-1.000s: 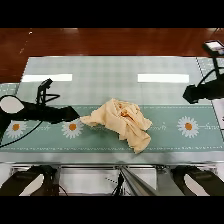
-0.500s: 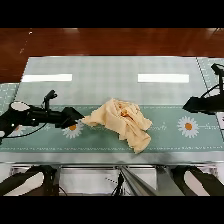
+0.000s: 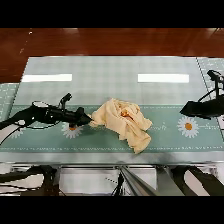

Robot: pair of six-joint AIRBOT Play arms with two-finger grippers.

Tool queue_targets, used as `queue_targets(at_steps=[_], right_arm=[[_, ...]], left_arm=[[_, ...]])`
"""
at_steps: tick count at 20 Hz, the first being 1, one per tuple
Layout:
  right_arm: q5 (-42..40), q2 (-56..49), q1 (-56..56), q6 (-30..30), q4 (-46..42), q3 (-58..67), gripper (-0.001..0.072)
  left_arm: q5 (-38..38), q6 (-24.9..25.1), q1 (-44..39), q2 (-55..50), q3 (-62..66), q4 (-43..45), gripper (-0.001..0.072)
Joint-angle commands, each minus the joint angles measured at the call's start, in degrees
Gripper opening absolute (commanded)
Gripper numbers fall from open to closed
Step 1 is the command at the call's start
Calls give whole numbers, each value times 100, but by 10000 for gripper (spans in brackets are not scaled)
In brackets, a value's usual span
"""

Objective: Fold the shirts.

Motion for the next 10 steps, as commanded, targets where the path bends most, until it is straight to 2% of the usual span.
queue_targets(at_steps=[1,5,7,10], right_arm=[[229,4,2,-107,688,-590,550],[-15,4,2,-511,2524,-2111,551],[-221,4,2,-610,2887,-2702,551],[-428,4,2,-608,2949,-3241,550]], left_arm=[[-260,186,-28,-146,120,-76,22],[-490,339,-15,-144,131,-79,22],[-588,382,-15,-142,136,-79,22],[-627,385,-15,-142,138,-79,22]])
